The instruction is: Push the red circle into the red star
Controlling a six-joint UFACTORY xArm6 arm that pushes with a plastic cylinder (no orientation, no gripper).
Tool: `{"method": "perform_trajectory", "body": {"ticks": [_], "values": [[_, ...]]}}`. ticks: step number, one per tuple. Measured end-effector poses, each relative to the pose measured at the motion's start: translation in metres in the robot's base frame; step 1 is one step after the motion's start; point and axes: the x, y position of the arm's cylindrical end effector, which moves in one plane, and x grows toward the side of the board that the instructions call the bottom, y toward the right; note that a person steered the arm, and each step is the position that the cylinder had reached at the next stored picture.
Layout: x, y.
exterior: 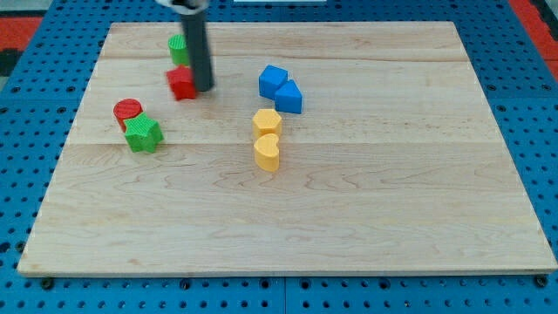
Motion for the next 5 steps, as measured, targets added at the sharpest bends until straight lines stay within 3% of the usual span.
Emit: {"method": "perform_trajectory", "body": {"ticks": [1, 2, 3, 4, 5], "values": [[-0.005, -0.06], [0.018, -0.032], [0.087, -0.029], [0.096, -0.027], [0.112, -0.069]]}}
